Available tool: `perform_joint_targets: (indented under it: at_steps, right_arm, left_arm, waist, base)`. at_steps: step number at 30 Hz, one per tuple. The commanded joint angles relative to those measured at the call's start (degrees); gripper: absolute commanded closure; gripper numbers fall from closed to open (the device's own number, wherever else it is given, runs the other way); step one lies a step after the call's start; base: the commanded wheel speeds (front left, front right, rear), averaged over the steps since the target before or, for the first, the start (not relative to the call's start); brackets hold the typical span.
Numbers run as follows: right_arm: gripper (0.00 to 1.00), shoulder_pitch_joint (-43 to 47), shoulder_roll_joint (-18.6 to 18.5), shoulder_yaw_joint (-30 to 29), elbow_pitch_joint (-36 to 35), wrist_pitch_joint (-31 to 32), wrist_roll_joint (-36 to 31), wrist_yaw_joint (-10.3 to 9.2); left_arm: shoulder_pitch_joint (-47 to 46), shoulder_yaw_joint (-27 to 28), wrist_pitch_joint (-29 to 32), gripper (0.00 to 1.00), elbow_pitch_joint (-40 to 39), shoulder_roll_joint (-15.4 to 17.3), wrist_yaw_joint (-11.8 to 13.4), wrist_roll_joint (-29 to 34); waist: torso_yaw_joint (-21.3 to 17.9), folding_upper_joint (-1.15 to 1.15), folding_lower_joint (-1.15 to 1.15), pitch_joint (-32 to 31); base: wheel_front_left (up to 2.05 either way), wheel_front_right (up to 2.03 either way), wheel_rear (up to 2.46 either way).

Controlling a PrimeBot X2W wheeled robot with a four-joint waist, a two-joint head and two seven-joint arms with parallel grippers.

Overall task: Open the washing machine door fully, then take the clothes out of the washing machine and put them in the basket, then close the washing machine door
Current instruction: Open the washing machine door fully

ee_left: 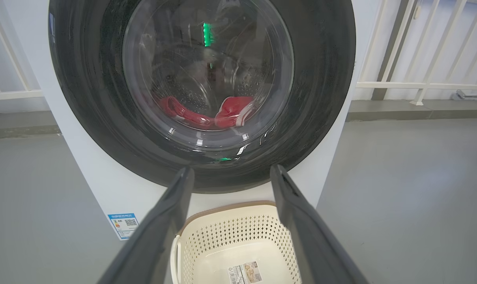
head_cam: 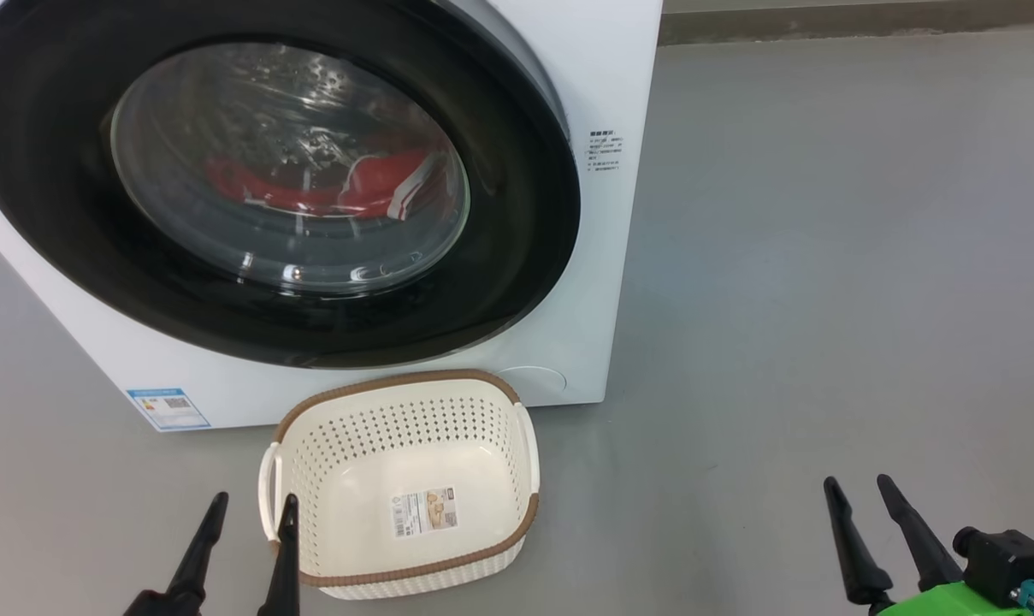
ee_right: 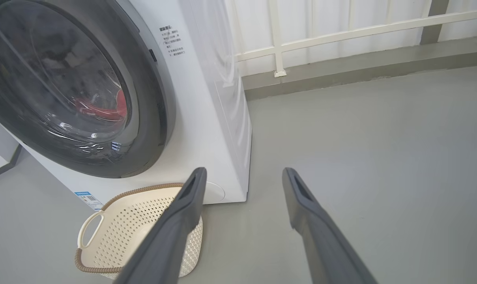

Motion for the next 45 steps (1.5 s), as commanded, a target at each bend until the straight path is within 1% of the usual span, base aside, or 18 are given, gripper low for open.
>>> perform_joint_targets:
  at_steps: [1, 7, 9, 10, 17, 22, 29, 33, 37, 40, 45]
  right_arm:
    - [1.00, -2.0, -0.7, 1.6, -1.7, -0.7, 1.0, -0.06]
    - [1.00, -6.8, -2.0, 4.5, -3.0, -0.7, 6.2, -0.06]
    - [1.00, -9.3, -2.6, 5.5, -3.5, -0.7, 7.8, -0.06]
    - [1.00, -9.3, -2.6, 5.5, -3.5, -0.7, 7.8, -0.06]
    - [1.00, -20.5, -4.2, 7.9, -4.2, -0.7, 12.6, -0.06]
    - [1.00, -28.9, -5.8, 9.7, -3.3, -0.7, 14.1, -0.06]
    - [1.00, -38.4, -8.4, 11.6, -0.9, -0.7, 16.6, -0.06]
    - [1.00, -43.8, -9.7, 13.0, 1.3, -0.7, 19.9, -0.06]
    - [1.00, -48.4, -11.0, 16.2, 5.1, -0.7, 25.5, -0.06]
    - [1.00, -51.8, -13.2, 21.4, 7.4, 0.6, 30.5, -0.06]
    - [1.00, -57.6, -17.0, 27.0, 9.8, 3.4, 39.4, -0.06]
  left_arm:
    - [-1.7, 1.7, -0.7, 0.00, -1.1, 0.9, 0.5, -0.1]
    - [-2.4, 0.9, -0.7, 0.00, -1.6, 0.9, 0.9, -0.3]
    - [-2.8, 0.5, -0.7, 0.00, -1.8, 0.9, 0.8, 0.5]
    - [-2.8, 0.5, -0.7, 0.00, -1.8, 0.9, 0.8, 0.5]
    - [-5.3, -0.7, -0.7, 0.00, -2.7, 0.9, 1.2, 0.7]
    - [-7.4, -1.2, -0.7, 0.00, -3.3, 0.9, 1.4, 0.7]
    - [-9.6, -2.1, -0.7, 0.00, -3.9, 0.9, 1.9, 0.1]
    - [-10.6, -2.4, -0.7, 0.00, -4.1, 0.9, 2.1, -0.1]
    - [-11.6, -3.0, -0.7, 0.00, -4.1, 0.9, 2.3, -0.4]
    - [-12.2, -3.6, -0.7, 0.00, -4.0, 0.9, 2.4, -0.6]
    - [-13.0, -4.5, -0.7, 0.00, -4.1, 0.9, 2.6, -0.8]
  waist:
    - [0.1, 0.00, 0.00, 0.1]
    - [0.4, 0.00, 0.00, 0.8]
    - [0.6, 0.00, 0.00, 1.3]
    - [0.6, 0.00, 0.00, 1.3]
    - [1.5, 0.00, 0.00, 4.6]
    - [2.7, 0.00, 0.00, 7.2]
    - [4.8, 0.00, 0.00, 9.8]
    - [5.6, 0.00, 0.00, 11.0]
    - [6.4, 0.00, 0.00, 11.9]
    - [7.1, 0.00, 0.00, 12.6]
    - [8.0, 0.00, 0.00, 14.0]
  base:
    - [0.00, 0.00, 0.00]
    - [0.00, 0.00, 0.00]
    - [0.00, 0.00, 0.00]
    - [0.00, 0.00, 0.00]
    - [0.00, 0.00, 0.00]
    - [0.00, 0.00, 0.00]
    - [0.00, 0.00, 0.00]
    - [0.00, 0.00, 0.00]
    - [0.00, 0.00, 0.00]
    - [0.00, 0.00, 0.00]
    - [0.00, 0.00, 0.00]
